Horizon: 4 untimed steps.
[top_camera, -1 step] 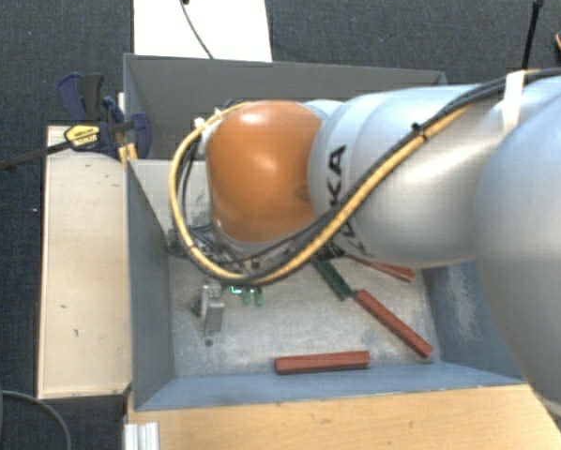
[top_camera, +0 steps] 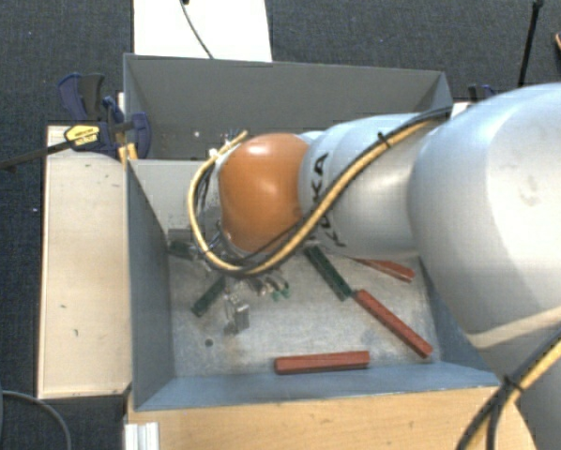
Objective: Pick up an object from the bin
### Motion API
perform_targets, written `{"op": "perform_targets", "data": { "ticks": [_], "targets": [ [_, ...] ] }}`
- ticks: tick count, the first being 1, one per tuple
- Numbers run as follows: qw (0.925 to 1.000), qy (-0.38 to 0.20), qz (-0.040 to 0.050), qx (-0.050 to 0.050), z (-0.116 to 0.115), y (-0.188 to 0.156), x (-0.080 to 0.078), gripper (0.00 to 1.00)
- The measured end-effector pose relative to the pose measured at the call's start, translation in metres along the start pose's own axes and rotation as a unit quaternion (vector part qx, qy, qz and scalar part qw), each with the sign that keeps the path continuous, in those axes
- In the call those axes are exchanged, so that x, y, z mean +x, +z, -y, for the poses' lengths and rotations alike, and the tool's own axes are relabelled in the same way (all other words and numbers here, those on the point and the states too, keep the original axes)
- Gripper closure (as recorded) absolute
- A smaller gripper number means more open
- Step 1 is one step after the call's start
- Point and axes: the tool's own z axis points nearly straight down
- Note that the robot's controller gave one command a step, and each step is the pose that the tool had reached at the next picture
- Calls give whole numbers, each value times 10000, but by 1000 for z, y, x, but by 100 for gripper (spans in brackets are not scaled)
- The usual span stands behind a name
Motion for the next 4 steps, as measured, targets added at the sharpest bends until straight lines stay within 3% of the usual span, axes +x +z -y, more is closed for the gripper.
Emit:
{"op": "perform_targets", "data": {
  "ticks": [4],
  "targets": [
    [9998,176,6,-8,1,-3,-1,0]
  ]
}}
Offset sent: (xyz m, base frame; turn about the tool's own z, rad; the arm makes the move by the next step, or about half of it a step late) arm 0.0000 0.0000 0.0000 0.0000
